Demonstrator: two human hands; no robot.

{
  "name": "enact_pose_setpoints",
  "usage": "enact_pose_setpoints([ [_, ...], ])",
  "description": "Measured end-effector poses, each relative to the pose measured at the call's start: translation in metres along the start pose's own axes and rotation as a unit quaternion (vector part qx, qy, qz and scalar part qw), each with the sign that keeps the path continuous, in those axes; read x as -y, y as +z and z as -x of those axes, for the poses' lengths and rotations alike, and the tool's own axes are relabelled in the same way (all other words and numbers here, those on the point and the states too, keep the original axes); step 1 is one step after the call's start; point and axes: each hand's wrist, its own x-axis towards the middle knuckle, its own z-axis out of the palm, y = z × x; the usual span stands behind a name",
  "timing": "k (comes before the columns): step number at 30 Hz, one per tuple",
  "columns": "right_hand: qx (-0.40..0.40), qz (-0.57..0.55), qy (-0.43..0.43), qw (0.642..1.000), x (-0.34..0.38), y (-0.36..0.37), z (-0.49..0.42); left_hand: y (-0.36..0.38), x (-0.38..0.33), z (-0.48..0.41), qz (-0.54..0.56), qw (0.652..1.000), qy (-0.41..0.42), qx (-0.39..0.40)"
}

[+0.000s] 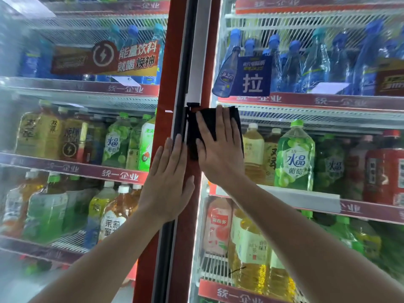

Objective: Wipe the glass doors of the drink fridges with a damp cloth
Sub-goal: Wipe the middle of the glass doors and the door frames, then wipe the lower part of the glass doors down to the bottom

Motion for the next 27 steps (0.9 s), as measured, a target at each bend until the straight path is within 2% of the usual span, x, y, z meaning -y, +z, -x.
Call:
enact_pose_setpoints([
  [4,0.089,-0.163,0.003,0.983,-0.013,-0.02,-0.004,-0.004,-0.013,-0.028,-0.002,0.999,0.023,-0.025],
  [8,0.133,-0.208,-0.017,0.969,-0.021,-0.035,-0.006,0.0,-0.027,-0.047,-0.007,0.998,0.055,-0.02],
  [10,0.132,-0.202,-0.041,0.97,-0.028,-0.037,-0.004,0.0,-0.034,-0.054,0.019,0.998,0.03,-0.044],
  [13,0.1,-0.136,-0.075,0.983,-0.048,-0.04,0.011,0.001,-0.051,-0.067,0.068,0.989,-0.025,-0.126],
  [18,0.078,-0.072,-0.034,0.994,-0.07,-0.05,0.052,0.008,-0.083,-0.1,0.1,0.961,-0.167,-0.198],
  [20,0.079,-0.064,-0.015,0.995,-0.073,-0.052,0.065,0.018,-0.088,-0.107,0.09,0.959,-0.157,-0.218],
  [22,0.079,-0.055,-0.017,0.995,-0.074,-0.055,0.075,0.025,-0.085,-0.109,0.07,0.966,-0.111,-0.221],
  [27,0.042,-0.043,-0.03,0.998,-0.076,-0.053,0.092,0.029,-0.073,-0.109,0.063,0.982,-0.073,-0.164],
])
